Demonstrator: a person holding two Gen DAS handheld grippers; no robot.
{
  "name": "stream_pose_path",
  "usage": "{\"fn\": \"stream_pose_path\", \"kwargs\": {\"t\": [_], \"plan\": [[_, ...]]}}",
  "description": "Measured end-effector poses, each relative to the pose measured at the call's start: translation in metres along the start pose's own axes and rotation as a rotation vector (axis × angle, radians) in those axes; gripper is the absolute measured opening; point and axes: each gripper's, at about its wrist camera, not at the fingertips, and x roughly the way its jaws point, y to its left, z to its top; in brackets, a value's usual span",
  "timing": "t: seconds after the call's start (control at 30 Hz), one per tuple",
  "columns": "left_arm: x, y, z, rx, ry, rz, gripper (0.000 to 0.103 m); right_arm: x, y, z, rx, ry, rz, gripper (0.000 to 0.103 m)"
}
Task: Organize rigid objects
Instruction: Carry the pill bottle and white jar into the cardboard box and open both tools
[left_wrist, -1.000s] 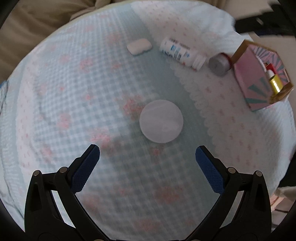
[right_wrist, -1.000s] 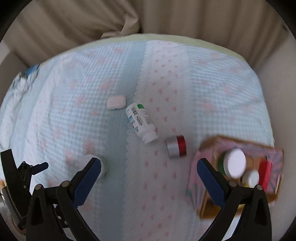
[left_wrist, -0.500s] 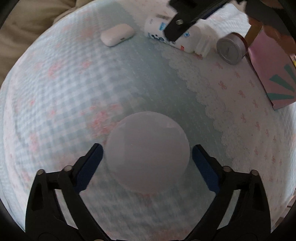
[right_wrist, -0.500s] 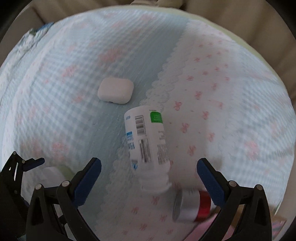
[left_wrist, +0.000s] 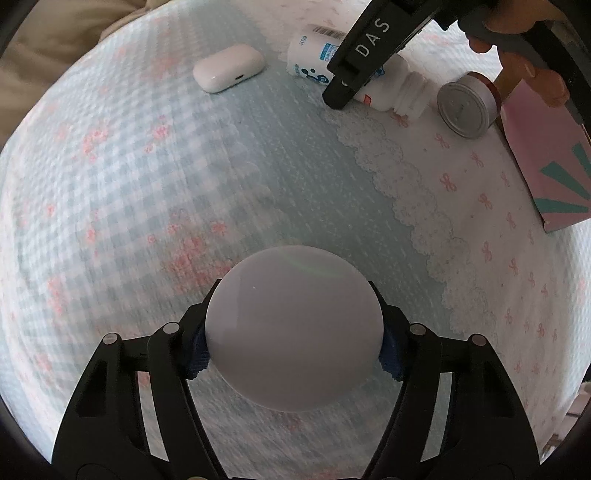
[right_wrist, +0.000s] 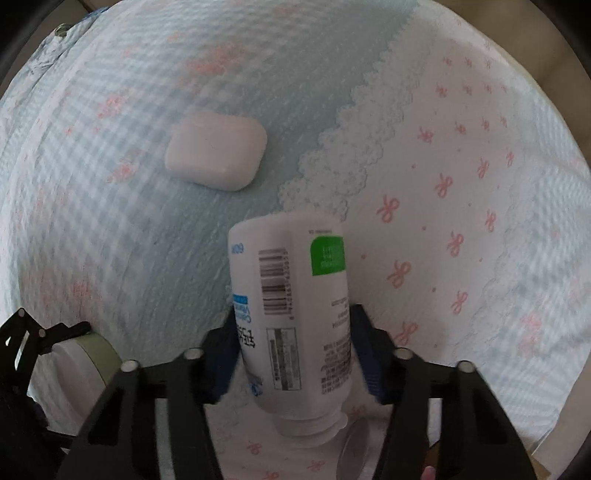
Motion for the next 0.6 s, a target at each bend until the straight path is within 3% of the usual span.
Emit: {"fn": "stream_pose_path", "kwargs": {"t": [0.27, 0.6], "plan": [[-0.017, 0.011, 0.003, -0.03, -0.029, 0.004, 0.068, -0.013, 0.014, -0.004, 0.032, -0.022, -0.026, 0.047], [-0.068, 0.032, 0.002, -0.1, -0.086, 0.015, 0.068, -0.061, 0.017, -0.035, 0.201, -0.086, 0.04, 0.046]]}}
